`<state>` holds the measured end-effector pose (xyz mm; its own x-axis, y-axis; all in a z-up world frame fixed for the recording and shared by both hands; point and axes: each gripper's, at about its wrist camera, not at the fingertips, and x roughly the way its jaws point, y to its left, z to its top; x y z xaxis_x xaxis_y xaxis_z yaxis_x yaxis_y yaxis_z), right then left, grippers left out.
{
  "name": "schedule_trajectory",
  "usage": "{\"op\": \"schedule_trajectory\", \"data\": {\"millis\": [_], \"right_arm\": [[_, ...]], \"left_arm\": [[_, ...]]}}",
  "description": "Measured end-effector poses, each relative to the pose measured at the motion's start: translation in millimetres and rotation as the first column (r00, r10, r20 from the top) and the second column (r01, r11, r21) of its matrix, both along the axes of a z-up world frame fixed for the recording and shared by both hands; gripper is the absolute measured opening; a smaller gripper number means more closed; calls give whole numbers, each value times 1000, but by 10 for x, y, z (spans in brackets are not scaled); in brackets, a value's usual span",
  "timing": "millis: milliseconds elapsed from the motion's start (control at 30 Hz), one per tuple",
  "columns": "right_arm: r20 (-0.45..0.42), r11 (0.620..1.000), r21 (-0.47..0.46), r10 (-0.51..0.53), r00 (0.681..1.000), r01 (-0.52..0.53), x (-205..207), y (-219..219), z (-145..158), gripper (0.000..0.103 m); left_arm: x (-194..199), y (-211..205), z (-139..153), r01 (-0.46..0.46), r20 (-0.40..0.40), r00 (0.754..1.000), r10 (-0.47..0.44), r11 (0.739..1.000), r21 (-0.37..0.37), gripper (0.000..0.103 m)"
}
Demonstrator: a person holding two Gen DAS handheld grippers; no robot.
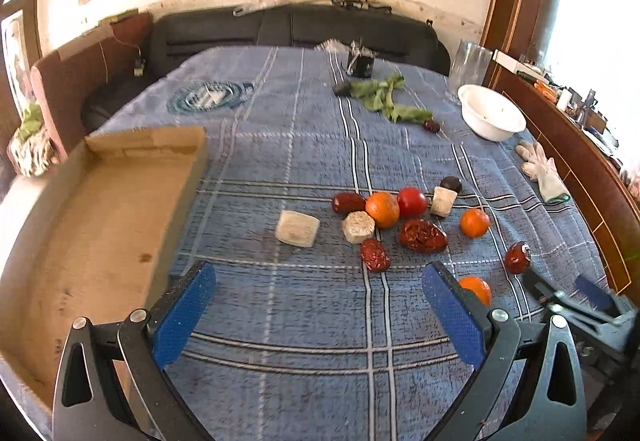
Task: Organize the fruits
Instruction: 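Grasp a mandarin orange with the left tool while the right tool grasps a large red date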
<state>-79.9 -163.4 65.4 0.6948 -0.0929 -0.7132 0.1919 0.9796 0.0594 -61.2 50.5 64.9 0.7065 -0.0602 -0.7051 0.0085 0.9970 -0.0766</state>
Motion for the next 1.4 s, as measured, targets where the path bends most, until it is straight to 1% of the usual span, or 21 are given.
{"op": "schedule_trajectory", "data": {"millis": [67,100,133,167,200,233,367,467,600,767,867,1167,1267,1400], "right_arm": [[116,999,-32,-18,993,22,-192,52,191,103],[188,998,-47,-33,982,42,-311,72,290,103],[235,997,-56,-44,971,59,-384,87,353,103],[296,995,-66,-55,954,77,-489,97,424,103],[330,995,-65,-54,942,80,-539,101,470,103],[354,995,-62,-55,934,82,-583,95,508,103],[372,993,-63,-70,926,101,-706,63,580,103],[407,991,-69,-75,910,112,-825,55,630,103],[457,986,-112,-57,888,121,-948,121,704,103],[467,982,-153,-24,884,108,-1001,222,734,103],[452,983,-160,-10,892,92,-981,248,707,103],[401,986,-147,-16,916,81,-830,172,530,103],[371,987,-147,-9,929,68,-744,137,452,103],[322,989,-142,0,947,48,-629,77,357,103]], "left_arm": [[-97,-3,81,-3,41,999,1,1000,25,103],[-138,5,118,-4,58,998,2,999,35,103],[-187,0,164,-4,80,997,0,999,52,103],[-233,2,206,1,100,995,-7,998,61,103],[-277,5,241,3,116,993,-11,998,65,103],[-327,10,280,1,130,991,-10,998,70,103],[-533,60,482,-34,217,976,15,996,87,103],[-653,106,619,-46,266,964,23,996,81,103],[-751,167,715,-41,285,958,26,998,48,103],[-800,176,734,-51,293,956,35,998,48,103],[-788,179,711,-64,283,958,44,996,62,103],[-612,187,502,-60,221,974,44,996,63,103],[-550,168,436,-53,210,977,39,996,65,103],[-447,189,326,-36,177,984,27,998,43,103]]}}
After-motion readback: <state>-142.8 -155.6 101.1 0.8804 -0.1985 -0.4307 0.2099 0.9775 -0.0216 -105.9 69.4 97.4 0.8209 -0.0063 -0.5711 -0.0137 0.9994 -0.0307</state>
